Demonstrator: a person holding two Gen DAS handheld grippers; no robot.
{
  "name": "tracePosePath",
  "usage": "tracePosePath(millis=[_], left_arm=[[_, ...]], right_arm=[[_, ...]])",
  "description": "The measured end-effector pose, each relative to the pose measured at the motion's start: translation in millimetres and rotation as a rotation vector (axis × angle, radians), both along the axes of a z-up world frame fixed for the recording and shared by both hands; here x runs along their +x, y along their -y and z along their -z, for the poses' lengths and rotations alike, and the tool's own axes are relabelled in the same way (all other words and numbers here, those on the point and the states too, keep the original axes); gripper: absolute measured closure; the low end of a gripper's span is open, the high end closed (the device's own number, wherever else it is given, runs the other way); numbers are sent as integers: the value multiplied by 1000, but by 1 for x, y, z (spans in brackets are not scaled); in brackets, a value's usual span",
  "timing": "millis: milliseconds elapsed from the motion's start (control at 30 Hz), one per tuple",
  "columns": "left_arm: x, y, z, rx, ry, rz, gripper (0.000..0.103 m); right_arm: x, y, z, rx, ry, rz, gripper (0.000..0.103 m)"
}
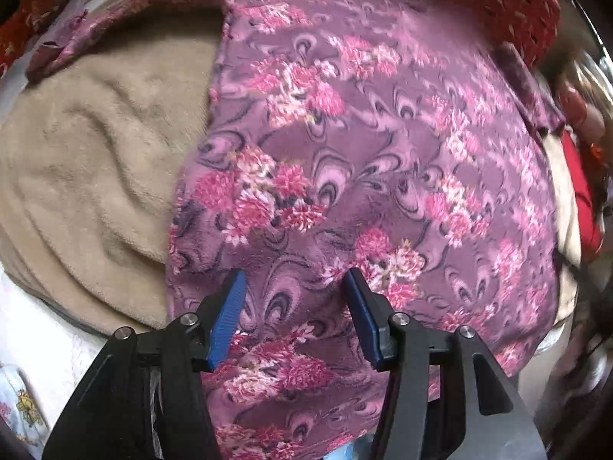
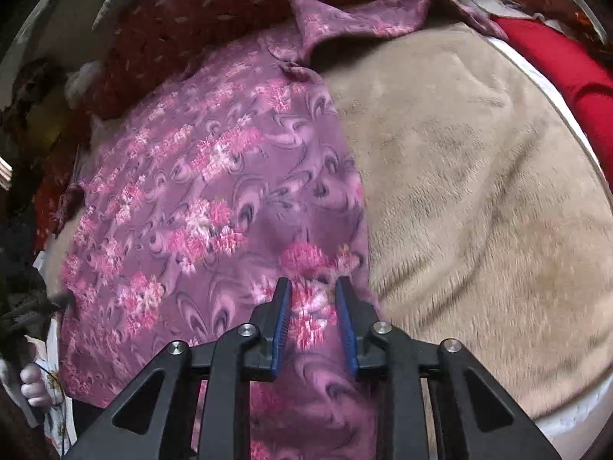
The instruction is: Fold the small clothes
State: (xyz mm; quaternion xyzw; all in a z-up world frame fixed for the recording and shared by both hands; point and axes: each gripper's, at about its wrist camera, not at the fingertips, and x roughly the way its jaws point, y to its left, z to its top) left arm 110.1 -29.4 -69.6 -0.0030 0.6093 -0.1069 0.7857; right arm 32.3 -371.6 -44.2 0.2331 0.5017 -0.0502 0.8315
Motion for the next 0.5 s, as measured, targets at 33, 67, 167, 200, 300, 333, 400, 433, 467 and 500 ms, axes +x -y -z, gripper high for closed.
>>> tracePosePath(millis=[33,67,167,200,300,333,400,433,467,500], left_arm=[[0,0,-3,-2,10,15,51],[1,-1,-7,-19,15,25,51],[8,-1,-18,-90,14,25,51],[12,3,-22,-111,19,21,51],[24,14,-31,-143,41,21,51],[28,20,-33,-143,47,28,51],[40,38,-34,-133,50,48,51],[46,43,-35,-129,50,55,51],[53,51,-36,-129,50,61,51],[62,56,-37,-135,50,67,51]], right_arm=[[3,20,-14,43,49,41,80],[4,42,-27,60,95,94,77],[15,125,-50,105,177,290,63],[19,152,-52,112,188,354,58],[38,230,-42,160,187,545,56],[46,250,-35,193,192,594,56],[64,282,-17,266,215,677,56],[71,291,-7,293,225,702,55],[80,296,1,315,231,725,54],[93,303,12,339,228,748,52]])
